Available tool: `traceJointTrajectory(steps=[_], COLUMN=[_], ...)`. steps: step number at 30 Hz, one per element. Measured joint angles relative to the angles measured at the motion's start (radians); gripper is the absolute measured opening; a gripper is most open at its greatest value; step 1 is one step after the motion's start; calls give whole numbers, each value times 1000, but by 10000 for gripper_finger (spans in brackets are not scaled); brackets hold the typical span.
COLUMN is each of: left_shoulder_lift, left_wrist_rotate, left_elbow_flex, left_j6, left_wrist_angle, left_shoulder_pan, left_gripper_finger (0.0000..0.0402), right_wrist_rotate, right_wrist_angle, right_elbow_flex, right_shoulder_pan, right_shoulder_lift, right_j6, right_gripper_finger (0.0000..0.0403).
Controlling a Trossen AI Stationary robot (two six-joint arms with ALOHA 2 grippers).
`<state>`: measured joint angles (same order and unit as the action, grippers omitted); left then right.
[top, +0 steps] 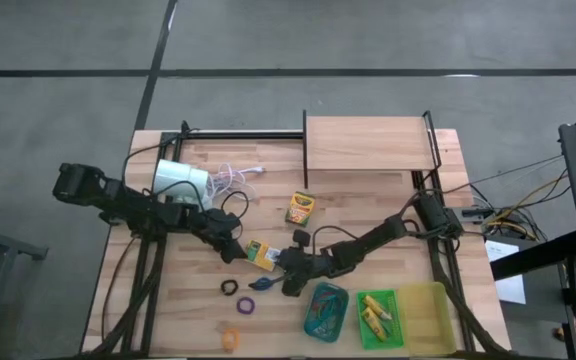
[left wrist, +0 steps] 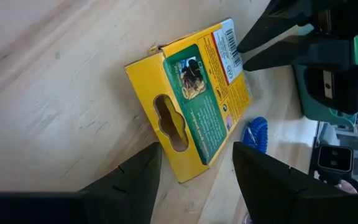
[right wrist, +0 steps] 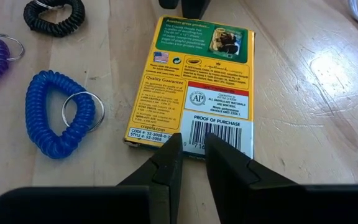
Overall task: Pick & Place Office Desk Supplies
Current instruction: Put the crayon box into the green bin
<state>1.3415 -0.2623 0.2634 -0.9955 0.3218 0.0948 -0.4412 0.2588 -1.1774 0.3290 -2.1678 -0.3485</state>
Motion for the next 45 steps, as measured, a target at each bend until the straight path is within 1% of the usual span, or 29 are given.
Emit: traceJointTrajectory(steps=[4, 9, 12, 18, 28, 34, 40, 45], left_shoulder_lift=[20, 114, 142, 149, 148, 147, 147, 147], left_wrist_rotate=[4, 0, -8, -27, -16, 4, 8, 11], left_elbow_flex=[0, 12, 39, 84, 91, 92, 92, 92], left_j6=[0, -10, -7, 57, 60, 60, 58, 56], left_wrist_angle=[8, 54, 47, 25, -5, -10, -10, -9], left_shoulder_pan=[0, 0, -1, -1, -1, 0, 0, -1], left_gripper_finger=[204, 203, 203, 203, 202, 184, 152, 129], right_wrist_rotate=[0, 0, 0, 0, 0, 0, 0, 0], right_wrist_angle=[0, 0, -1, -1, -1, 0, 3, 3], right_elbow_flex=[0, 0, 0, 0, 0, 0, 0, 0], right_shoulder_pan=[0, 0, 0, 0, 0, 0, 0, 0], right_shoulder_lift=[0, 0, 0, 0, 0, 0, -1, -1], right_j6=[0, 0, 0, 0, 0, 0, 0, 0], right_gripper_finger=[64, 65, 63, 62, 62, 63, 68, 63])
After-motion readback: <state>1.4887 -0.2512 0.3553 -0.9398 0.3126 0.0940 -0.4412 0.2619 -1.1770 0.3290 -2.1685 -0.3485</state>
